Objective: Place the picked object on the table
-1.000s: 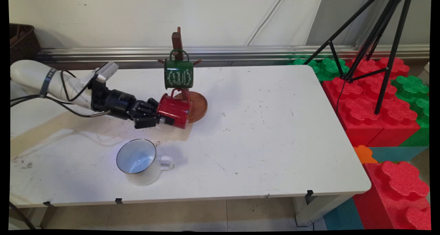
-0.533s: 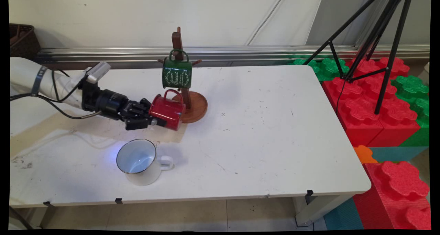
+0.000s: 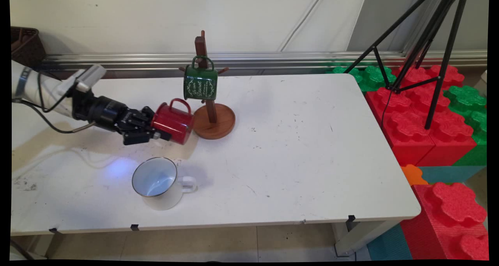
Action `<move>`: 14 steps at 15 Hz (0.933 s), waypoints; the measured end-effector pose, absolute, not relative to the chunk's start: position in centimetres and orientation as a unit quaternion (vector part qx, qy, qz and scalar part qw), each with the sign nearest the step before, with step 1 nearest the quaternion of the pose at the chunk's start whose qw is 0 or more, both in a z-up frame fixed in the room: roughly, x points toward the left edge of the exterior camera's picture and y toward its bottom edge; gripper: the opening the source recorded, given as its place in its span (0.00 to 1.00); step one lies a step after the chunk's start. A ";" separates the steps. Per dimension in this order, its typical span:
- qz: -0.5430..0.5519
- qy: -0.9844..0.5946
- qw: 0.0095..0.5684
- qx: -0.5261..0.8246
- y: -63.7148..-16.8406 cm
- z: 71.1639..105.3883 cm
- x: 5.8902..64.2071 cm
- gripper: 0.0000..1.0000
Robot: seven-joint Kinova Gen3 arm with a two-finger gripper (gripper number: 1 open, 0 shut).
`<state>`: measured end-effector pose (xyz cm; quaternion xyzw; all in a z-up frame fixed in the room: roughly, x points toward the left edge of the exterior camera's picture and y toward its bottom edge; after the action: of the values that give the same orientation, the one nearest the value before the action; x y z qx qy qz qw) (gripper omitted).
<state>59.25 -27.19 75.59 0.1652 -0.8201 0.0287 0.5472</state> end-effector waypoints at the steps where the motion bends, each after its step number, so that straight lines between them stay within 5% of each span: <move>1: 0.031 -0.822 0.545 0.164 -27.1 75.8 59.6 0.00; 14: 0.062 -0.867 0.471 0.148 -24.1 79.6 66.3 0.00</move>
<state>66.31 -24.11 79.58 0.1477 -0.8673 0.0624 0.4712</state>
